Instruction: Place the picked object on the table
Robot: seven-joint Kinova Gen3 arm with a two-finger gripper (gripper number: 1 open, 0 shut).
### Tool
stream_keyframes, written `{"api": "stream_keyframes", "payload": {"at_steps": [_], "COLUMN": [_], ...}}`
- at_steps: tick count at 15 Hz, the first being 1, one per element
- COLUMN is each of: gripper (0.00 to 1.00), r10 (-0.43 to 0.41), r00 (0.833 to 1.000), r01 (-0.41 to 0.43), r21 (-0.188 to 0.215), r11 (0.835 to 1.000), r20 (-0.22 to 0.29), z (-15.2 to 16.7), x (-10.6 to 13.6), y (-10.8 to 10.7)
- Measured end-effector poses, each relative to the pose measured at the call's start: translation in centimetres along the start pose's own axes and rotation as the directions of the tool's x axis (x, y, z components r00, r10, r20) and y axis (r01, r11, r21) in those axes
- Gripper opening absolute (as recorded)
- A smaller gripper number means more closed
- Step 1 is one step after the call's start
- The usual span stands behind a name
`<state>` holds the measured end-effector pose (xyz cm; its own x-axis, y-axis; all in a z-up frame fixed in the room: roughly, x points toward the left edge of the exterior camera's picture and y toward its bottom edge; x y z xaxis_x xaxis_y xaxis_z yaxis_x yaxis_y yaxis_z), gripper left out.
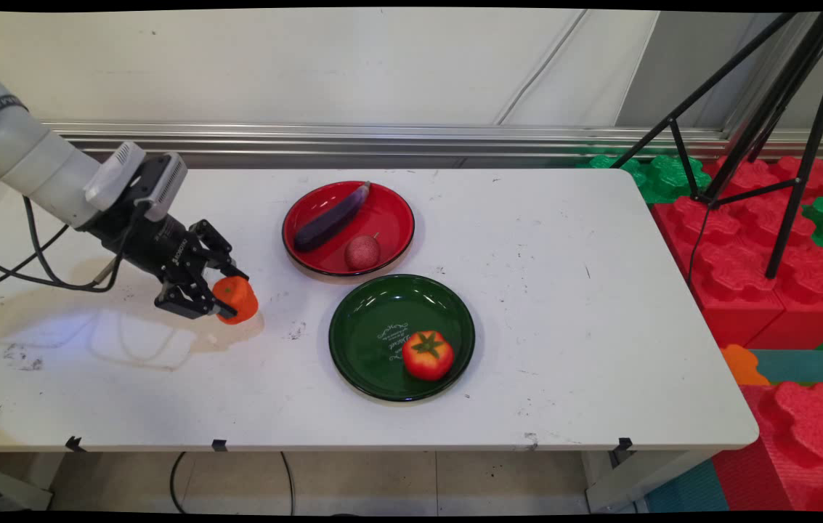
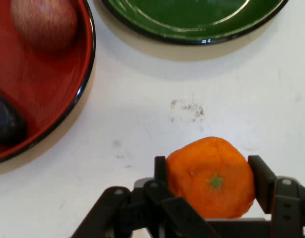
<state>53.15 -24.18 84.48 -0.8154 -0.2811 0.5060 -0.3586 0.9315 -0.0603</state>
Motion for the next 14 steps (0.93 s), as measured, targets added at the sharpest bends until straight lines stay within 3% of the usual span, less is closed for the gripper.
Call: {"api": "stream_keyframes", "payload": {"at_steps": [10, 11, 14], "gripper": [0.00, 1.00, 1.00], "r10": [-0.024, -0.024, -0.020], "r00": [0.999, 0.999, 0.999], "r01": [0.025, 0.025, 0.020], "r21": [-0.016, -0.017, -0.015], "r11": [1.000, 1.000, 1.000], "r20": [0.038, 0.041, 0.042], "z": [3.2, 3.5, 3.7], "x": [-2.1, -2.3, -2.6], "y": [-1.0, -1.1, -1.3]}}
